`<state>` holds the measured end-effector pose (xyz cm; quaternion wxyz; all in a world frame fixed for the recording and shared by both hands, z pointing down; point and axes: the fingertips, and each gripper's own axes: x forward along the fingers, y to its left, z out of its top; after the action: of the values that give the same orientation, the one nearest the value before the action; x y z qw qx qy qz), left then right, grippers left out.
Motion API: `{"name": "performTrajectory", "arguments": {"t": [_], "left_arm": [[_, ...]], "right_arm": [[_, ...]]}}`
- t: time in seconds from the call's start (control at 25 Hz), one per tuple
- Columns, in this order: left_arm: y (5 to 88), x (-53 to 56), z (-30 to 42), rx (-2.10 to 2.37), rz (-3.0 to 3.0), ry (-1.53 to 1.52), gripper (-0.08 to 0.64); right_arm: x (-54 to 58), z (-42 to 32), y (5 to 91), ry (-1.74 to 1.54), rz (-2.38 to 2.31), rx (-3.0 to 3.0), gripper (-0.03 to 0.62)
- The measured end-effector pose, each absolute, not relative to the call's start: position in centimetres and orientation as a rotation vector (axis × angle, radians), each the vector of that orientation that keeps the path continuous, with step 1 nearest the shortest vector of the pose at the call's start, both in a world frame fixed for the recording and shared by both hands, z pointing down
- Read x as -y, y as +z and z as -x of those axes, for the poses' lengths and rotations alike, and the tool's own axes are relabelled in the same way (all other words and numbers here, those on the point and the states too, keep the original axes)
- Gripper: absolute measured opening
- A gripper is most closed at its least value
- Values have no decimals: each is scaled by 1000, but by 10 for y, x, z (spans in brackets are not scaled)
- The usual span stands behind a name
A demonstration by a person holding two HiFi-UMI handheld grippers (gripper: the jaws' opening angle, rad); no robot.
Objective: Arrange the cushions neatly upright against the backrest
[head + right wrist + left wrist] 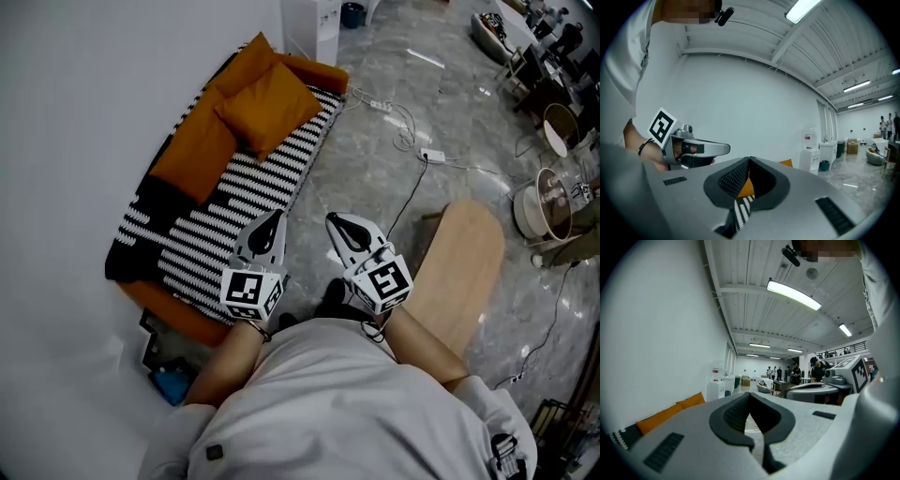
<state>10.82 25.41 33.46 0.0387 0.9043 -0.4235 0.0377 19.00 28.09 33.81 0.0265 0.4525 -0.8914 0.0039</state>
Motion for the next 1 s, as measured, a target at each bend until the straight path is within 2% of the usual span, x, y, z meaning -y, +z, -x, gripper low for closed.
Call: {"name": "performTrajectory", "arguments": {"t": [0.44,1.0], "left_arm": [[336,-190,-184,1365,-2725,123,9],[344,-120,-230,1347,-2743,130,9]], "right_arm": [[-226,-284,345,28,-1313,2797,26],[-161,-348,347,43,-1411,2779,26]]}}
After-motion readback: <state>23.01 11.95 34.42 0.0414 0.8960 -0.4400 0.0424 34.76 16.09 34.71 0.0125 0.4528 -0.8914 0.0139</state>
